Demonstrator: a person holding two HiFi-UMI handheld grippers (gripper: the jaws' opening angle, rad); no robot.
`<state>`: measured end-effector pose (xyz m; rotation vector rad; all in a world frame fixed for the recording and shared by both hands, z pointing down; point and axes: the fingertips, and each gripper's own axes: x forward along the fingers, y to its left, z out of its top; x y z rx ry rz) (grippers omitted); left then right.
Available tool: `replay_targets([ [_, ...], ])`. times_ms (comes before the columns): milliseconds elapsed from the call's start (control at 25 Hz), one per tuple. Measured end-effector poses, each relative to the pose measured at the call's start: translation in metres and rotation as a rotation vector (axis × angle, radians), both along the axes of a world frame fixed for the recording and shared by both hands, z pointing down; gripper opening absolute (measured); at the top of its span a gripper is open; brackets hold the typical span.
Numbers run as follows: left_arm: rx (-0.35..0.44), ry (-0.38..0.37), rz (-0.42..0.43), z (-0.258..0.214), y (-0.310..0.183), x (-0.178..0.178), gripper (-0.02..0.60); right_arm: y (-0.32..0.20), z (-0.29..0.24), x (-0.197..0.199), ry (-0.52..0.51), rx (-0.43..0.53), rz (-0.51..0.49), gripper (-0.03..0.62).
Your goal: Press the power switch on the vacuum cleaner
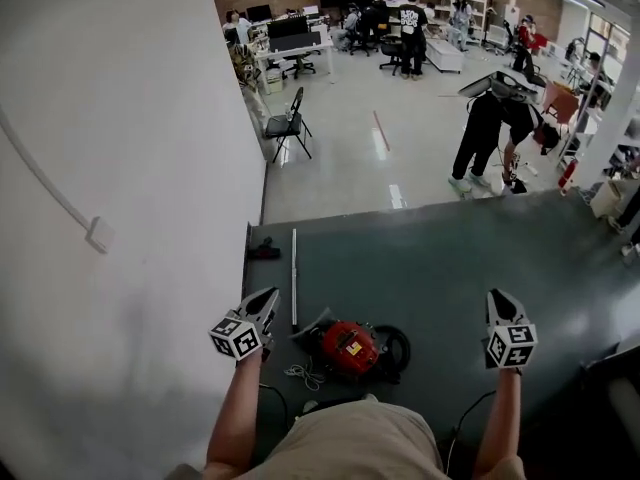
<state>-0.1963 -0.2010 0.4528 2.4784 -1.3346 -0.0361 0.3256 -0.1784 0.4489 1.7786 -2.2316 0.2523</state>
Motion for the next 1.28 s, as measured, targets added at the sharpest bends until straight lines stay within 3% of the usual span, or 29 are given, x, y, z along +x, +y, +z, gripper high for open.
replay_targets([
  [160,-0.042,-0.024,-0.027,0.024,-0.011,-0.023,0.005,0.004,0.012,-0.036,-0.027,-0.011,0.016,0.015],
  [280,-0.051,-0.021,-0.003,0.029,-0.017,-0.021,0.005,0.011,0.024,-0.073,-0.055,-0.024,0.021,0.015],
  [440,-0.062,-0.032,0.078,0.037,-0.013,0.005,0.005,0.019,0.036,-0.126,-0.086,-0.041,-0.002,0.015],
  [800,-0.105,-0.056,0.237,0.065,0.007,0.059,0.005,0.028,0.051,-0.243,-0.035,-0.062,-0.18,0.015],
  [1080,-0.116,-0.062,0.371,0.083,0.035,0.104,0.005,0.041,0.079,-0.303,-0.041,-0.098,-0.263,0.015],
  [1280,-0.15,-0.115,0.455,0.106,0.054,0.123,0.005,0.046,0.1,-0.324,-0.062,-0.137,-0.298,0.04],
])
